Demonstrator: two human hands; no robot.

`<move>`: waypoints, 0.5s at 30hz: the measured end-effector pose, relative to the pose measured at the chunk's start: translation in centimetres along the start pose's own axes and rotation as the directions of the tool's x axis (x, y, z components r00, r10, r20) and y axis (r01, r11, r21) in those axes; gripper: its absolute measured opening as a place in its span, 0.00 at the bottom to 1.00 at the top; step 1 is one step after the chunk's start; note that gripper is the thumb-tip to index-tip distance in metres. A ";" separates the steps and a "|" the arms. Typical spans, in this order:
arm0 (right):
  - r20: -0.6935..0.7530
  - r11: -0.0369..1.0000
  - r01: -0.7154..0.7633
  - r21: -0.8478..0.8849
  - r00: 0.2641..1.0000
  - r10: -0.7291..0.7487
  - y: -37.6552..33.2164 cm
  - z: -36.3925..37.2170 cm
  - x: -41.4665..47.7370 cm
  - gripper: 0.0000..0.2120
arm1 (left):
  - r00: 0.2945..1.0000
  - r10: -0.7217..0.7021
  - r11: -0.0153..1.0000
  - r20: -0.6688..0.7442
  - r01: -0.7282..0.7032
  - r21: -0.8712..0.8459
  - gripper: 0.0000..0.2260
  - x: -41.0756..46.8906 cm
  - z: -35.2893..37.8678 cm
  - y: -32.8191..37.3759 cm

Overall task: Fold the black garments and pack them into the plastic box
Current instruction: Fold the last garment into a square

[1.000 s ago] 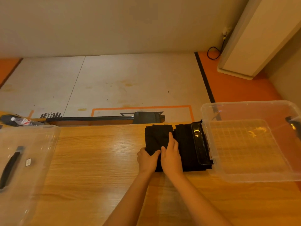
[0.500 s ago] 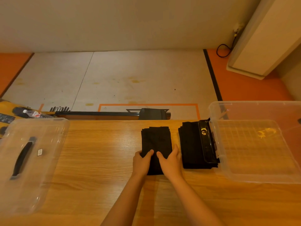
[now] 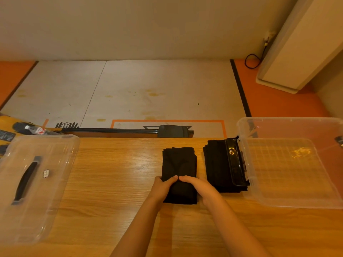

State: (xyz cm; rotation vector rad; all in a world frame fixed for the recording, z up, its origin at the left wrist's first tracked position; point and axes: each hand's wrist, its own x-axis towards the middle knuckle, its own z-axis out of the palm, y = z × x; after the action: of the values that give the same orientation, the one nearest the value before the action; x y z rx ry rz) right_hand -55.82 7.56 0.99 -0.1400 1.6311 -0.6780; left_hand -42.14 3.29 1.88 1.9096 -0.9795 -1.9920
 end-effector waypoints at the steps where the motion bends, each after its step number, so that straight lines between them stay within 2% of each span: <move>1: 0.000 1.000 -0.007 0.008 1.000 0.007 0.2 0.0 -0.1 0.37 | 1.000 -0.014 1.000 0.017 0.015 -0.011 0.26 -0.1 -0.3 -0.1; 4: -0.006 1.000 -0.027 -0.002 1.000 0.027 0.3 -0.2 -0.3 0.36 | 0.997 -0.039 0.998 0.074 0.042 -0.050 0.27 -0.5 -0.8 -0.4; 8: 0.025 0.999 -0.023 -0.035 0.999 0.023 0.1 -0.5 -1.3 0.38 | 0.988 -0.034 0.994 0.151 0.049 -0.099 0.23 -1.3 -1.1 -0.9; 11: 0.075 0.999 0.012 0.032 0.997 -0.015 -0.4 -0.6 -2.8 0.32 | 0.962 -0.062 0.986 0.266 0.101 -0.134 0.26 -1.5 -2.0 -0.9; 15: 0.138 0.979 0.101 0.175 0.982 -0.126 -1.3 -0.5 -5.3 0.34 | 0.899 -0.079 0.938 0.430 0.213 -0.272 0.23 -2.5 -3.2 -0.4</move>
State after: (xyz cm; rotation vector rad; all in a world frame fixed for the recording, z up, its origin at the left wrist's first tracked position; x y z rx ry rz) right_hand -55.63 9.16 6.22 -0.1587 1.4249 -0.8690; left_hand -38.67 4.03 3.84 1.4597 -0.5555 -2.5312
